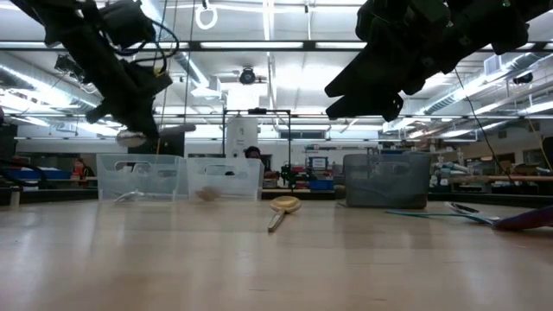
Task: Sort silverware by color (type)
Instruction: Put the purple spoon into the left transparent bin, then put the gold spoon into the right transparent bin
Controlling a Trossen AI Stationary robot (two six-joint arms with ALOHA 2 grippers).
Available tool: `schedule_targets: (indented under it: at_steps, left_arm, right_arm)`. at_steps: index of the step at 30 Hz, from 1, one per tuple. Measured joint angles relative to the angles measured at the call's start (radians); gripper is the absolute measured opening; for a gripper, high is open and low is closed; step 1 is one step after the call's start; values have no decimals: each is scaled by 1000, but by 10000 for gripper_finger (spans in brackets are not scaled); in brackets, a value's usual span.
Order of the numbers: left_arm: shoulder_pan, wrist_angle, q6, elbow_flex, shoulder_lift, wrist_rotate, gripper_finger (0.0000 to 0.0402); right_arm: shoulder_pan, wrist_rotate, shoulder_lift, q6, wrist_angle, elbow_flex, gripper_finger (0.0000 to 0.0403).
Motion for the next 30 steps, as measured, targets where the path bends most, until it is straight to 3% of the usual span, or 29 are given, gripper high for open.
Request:
schedule_targets:
  at_steps: [16,30]
  left_arm:
    - [31,4,-122,-93,0,32,23]
    - [31,6,-117,-93,1,59,121]
  right_arm:
    - [-1,6,0,3,0,0,245]
    - [-1,6,0,1,-1,0,245]
